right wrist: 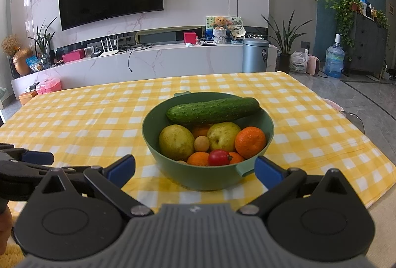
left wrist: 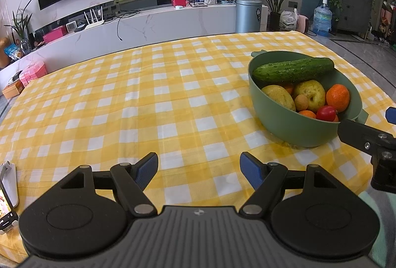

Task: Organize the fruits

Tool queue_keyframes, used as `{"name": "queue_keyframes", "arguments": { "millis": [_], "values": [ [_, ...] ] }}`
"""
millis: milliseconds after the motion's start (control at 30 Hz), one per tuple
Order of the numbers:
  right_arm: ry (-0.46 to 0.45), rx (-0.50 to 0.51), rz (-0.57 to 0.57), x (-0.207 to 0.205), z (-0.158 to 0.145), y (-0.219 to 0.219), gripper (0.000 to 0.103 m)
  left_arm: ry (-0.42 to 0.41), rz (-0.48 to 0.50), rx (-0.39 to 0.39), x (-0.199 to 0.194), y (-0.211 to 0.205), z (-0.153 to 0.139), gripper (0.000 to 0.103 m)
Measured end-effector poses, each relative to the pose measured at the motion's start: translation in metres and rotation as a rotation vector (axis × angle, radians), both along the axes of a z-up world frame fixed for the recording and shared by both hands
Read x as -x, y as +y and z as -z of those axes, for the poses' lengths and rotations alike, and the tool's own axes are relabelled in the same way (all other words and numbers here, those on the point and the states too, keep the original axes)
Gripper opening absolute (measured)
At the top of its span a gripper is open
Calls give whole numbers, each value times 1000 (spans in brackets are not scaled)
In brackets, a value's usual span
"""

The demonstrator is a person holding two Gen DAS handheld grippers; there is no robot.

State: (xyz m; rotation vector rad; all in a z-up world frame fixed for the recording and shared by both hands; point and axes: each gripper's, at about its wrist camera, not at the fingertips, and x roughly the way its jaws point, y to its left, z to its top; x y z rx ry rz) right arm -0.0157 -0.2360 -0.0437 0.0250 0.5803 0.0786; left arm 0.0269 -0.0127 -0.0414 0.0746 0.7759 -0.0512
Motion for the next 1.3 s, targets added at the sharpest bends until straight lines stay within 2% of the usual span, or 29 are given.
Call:
{"name": "queue_keyframes", "arguments": {
  "millis": [1300],
  "values": [
    [-1,-1,2,0,-1,0,99,4,33,3,2,-2,-1,88]
  ]
}}
